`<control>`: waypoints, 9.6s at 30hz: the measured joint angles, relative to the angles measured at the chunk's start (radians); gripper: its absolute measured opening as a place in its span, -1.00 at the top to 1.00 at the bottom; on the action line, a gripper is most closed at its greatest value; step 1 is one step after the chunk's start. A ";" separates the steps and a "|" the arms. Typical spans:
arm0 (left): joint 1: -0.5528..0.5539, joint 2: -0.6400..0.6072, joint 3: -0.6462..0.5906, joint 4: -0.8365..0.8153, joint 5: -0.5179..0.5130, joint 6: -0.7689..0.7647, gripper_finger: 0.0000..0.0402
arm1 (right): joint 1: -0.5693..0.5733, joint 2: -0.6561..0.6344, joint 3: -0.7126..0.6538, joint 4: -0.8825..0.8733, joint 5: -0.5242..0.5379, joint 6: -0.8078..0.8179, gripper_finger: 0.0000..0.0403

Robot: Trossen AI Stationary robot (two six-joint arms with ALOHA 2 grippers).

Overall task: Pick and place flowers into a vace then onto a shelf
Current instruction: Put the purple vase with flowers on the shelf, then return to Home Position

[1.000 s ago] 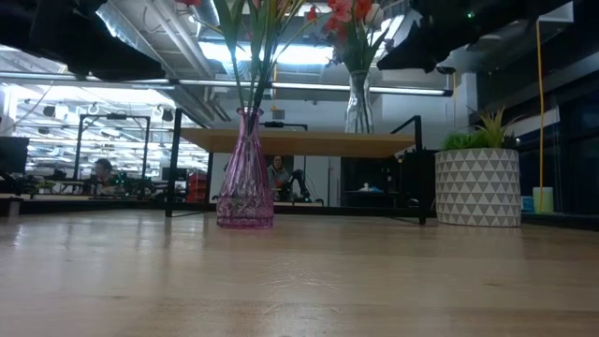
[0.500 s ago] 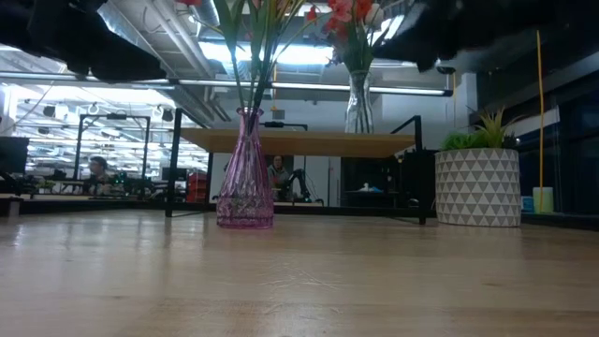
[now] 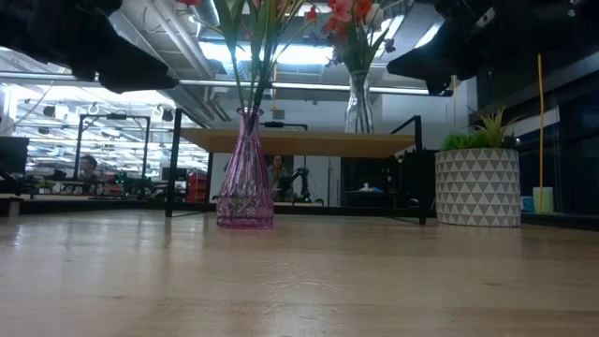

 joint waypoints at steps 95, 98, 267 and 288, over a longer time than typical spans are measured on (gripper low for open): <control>0.335 0.307 0.181 0.114 0.473 0.031 0.52 | 0.044 0.077 0.000 0.075 0.000 -0.016 0.99; 0.325 0.257 0.181 0.082 0.458 0.044 0.52 | 0.044 0.077 0.000 0.075 0.000 -0.016 0.99; 1.061 0.215 0.685 -0.554 0.791 0.238 0.14 | -0.038 0.077 0.000 0.082 0.001 -0.125 0.99; 0.930 -0.462 0.152 -0.301 0.740 0.183 0.98 | -0.038 0.077 0.000 0.114 0.001 -0.126 0.99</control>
